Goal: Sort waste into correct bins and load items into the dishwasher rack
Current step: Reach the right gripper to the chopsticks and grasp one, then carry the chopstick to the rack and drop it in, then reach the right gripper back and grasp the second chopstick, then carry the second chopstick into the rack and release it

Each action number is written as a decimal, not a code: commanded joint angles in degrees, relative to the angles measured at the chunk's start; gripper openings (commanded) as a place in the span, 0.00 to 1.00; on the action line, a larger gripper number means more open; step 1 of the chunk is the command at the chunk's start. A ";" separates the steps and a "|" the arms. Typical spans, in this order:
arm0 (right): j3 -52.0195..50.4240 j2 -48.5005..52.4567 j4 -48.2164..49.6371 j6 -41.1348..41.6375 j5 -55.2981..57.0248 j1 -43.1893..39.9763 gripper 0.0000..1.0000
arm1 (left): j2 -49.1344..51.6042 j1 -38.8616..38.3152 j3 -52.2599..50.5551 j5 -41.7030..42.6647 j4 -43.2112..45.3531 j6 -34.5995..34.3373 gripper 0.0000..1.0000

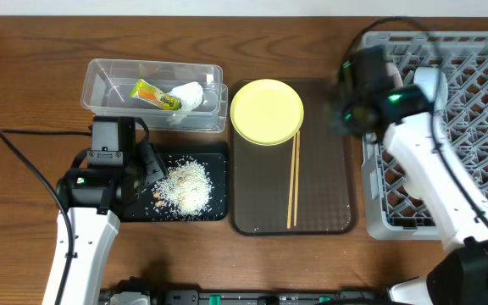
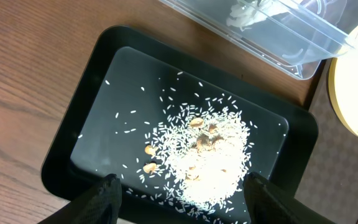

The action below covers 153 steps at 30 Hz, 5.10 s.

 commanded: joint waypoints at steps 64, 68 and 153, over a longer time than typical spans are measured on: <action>-32.54 2.58 24.46 25.59 6.99 14.36 0.01 | 0.04 0.24 0.24 -0.28 -0.15 -0.33 0.66; -31.23 0.11 20.74 20.74 7.04 11.52 0.01 | 0.04 0.24 0.24 -0.31 -0.13 -0.33 0.66; -7.82 -5.01 0.68 1.68 3.61 -1.18 0.01 | 0.04 0.24 0.24 -0.28 -0.15 -0.35 0.66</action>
